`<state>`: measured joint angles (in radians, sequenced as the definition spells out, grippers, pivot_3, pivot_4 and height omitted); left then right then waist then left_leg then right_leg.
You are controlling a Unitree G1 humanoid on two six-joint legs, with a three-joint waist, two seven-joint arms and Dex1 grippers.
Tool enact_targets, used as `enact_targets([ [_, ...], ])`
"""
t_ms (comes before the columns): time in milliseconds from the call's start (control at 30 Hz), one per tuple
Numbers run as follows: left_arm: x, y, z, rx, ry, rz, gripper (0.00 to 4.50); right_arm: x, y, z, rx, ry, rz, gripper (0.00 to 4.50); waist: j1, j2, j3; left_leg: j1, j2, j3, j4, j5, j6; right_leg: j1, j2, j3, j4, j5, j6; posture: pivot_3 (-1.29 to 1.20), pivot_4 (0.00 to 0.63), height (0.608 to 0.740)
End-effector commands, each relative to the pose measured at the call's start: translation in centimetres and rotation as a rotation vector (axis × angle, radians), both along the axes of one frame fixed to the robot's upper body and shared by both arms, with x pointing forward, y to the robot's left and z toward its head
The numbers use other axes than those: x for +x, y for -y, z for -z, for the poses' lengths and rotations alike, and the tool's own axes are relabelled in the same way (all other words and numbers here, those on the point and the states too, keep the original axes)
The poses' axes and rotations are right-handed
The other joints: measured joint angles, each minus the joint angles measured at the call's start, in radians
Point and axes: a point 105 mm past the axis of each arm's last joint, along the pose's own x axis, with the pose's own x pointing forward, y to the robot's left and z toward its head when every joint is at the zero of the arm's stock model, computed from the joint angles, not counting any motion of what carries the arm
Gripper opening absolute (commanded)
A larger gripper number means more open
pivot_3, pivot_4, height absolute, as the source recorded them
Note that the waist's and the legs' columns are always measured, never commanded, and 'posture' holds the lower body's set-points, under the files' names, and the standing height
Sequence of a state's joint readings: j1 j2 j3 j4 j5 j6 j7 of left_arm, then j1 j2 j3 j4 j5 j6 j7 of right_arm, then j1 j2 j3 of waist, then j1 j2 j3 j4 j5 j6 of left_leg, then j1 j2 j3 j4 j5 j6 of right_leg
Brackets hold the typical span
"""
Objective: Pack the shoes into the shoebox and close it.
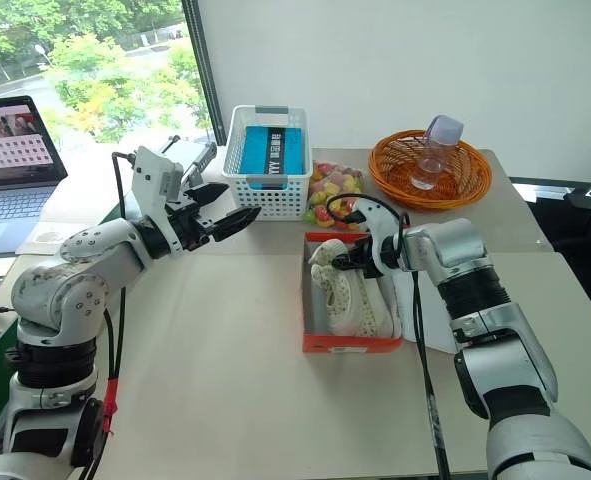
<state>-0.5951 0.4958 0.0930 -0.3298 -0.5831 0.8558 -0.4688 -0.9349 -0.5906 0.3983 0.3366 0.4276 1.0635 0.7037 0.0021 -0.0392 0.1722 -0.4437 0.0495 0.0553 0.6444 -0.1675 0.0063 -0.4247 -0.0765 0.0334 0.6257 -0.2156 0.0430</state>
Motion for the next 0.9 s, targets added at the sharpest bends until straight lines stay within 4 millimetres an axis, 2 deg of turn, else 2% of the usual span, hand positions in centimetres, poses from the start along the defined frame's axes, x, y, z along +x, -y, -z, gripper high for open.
enact_targets([
  [33,-0.5,0.5,-0.8,0.007,0.056,0.008,4.28,-1.8,1.4,4.1,-0.174,-0.097,-0.042,0.57,0.007,0.000,0.000,0.000,0.000,0.000,0.000,0.000,0.000,0.000,0.000,0.000,0.000,0.000,0.000,0.00,0.150,0.740],
  [367,-0.7,1.1,-0.5,0.022,0.058,0.025,4.28,-3.4,0.7,6.9,-0.326,-0.096,-0.102,0.57,0.013,-0.003,-0.002,0.002,0.000,0.000,0.000,0.000,0.000,0.002,0.000,-0.001,0.000,0.000,0.000,0.00,0.150,0.740],
  [500,-0.7,1.6,-0.5,0.021,0.061,0.039,4.28,-3.8,2.1,9.7,-0.474,-0.068,-0.111,0.57,0.018,-0.008,-0.012,0.002,0.000,0.000,0.000,0.000,0.000,0.002,-0.001,-0.001,0.000,-0.001,0.000,0.00,0.150,0.740],
  [600,-0.6,1.6,-0.3,0.054,0.071,0.040,4.28,-4.4,3.0,11.9,-0.464,-0.119,-0.042,0.57,0.025,-0.013,-0.025,0.002,-0.001,-0.001,0.000,0.000,0.000,0.003,-0.001,-0.001,-0.001,-0.001,0.000,0.00,0.150,0.740],
  [633,-0.5,1.5,-0.3,0.059,0.071,0.038,4.28,-4.8,2.6,12.2,-0.404,-0.159,-0.013,0.57,0.026,-0.015,-0.029,0.003,-0.001,-0.001,0.000,-0.001,0.000,0.004,-0.001,-0.001,-0.001,-0.002,-0.001,0.00,0.150,0.740],
  [733,-0.4,1.2,-0.3,0.067,0.074,0.034,4.28,-4.8,1.5,11.6,-0.280,-0.197,0.046,0.57,0.029,-0.020,-0.036,0.007,0.000,-0.001,0.000,-0.001,0.000,0.006,-0.001,-0.001,-0.001,-0.005,-0.005,0.00,0.150,0.740],
  [867,-0.2,1.4,-0.4,0.070,0.078,0.043,4.28,-3.9,0.5,9.4,-0.187,-0.168,0.082,0.57,0.027,-0.020,-0.037,0.010,0.000,-0.001,0.000,-0.003,-0.004,0.007,-0.001,-0.001,0.000,-0.007,-0.009,0.00,0.150,0.740],
  [900,-0.2,1.5,-0.4,0.070,0.079,0.048,4.28,-3.7,0.4,8.9,-0.166,-0.174,0.099,1.05,0.026,-0.020,-0.037,0.010,0.000,-0.001,0.000,-0.003,-0.004,0.007,-0.001,-0.001,0.000,-0.007,-0.009,0.00,0.150,0.740],
])
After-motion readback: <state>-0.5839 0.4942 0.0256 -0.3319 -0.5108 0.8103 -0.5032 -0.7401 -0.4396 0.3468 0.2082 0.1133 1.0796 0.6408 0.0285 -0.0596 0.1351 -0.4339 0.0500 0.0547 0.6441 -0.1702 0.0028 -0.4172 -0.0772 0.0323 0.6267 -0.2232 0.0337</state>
